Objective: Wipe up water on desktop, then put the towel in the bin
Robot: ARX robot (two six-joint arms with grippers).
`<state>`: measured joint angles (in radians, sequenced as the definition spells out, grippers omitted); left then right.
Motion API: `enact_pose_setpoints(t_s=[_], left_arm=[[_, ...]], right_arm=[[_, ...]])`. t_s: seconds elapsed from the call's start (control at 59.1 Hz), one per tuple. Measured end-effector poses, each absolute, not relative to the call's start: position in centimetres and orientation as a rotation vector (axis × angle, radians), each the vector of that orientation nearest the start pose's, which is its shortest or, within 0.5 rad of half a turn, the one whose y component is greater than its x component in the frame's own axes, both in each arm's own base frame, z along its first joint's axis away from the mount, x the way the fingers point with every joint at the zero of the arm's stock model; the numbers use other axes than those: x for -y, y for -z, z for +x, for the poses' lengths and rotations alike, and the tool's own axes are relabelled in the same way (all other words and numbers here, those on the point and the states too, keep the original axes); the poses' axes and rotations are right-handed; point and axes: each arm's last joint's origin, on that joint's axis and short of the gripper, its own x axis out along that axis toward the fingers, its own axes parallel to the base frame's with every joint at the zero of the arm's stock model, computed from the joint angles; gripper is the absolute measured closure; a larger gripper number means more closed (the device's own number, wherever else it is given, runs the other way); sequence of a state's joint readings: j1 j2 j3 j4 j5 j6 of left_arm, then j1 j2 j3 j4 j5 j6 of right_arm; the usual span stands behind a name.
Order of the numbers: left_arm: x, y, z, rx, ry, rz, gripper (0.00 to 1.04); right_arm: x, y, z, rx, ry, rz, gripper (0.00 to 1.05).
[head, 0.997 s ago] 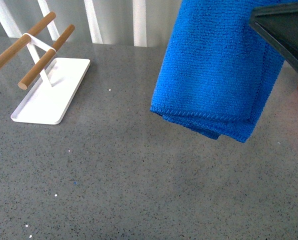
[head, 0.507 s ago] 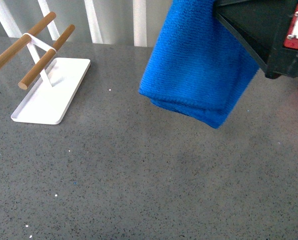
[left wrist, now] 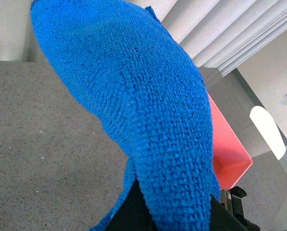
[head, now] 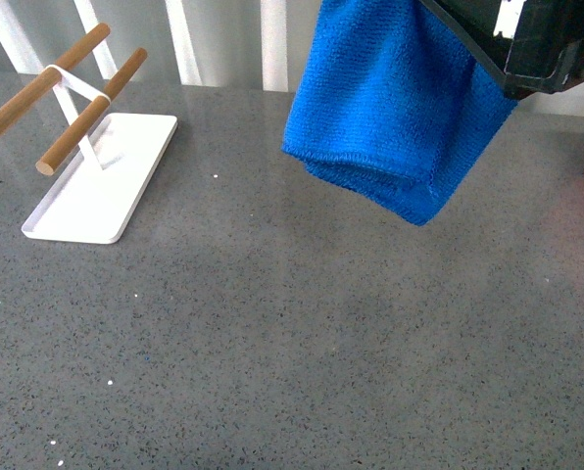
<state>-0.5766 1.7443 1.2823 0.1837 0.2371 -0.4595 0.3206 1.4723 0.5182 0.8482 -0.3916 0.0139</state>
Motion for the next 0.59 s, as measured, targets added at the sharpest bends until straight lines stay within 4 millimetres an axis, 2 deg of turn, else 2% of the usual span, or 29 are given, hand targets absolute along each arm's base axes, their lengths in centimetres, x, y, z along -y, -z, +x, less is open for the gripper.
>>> enact_pose_setpoints(t_s=[0.152,0.355,0.507,0.592], left_arm=[[22.3,-28.4,33.8,-0.457,0.721,-0.381,1.00],[21.6,-28.2,34.5,-0.471,0.710,-0.383,0.99],[20.3,-28.4,35.3,-0.463,0.685,-0.391,0.77],[18.6,-28.8,36.3,-0.440,0.640,-0.400,0.62]], right_arm=[[-9.5,-19.4,26.0,-0.105,-0.702,-0.005,0.97],[-8.1,-19.2,25.7,-0.116,-0.683,-0.028,0.99],[-6.6,-19.2,25.6,-0.127,-0.642,-0.056,0.99],[-5.3,-19.3,25.6,-0.133,-0.596,-0.067,0.99]])
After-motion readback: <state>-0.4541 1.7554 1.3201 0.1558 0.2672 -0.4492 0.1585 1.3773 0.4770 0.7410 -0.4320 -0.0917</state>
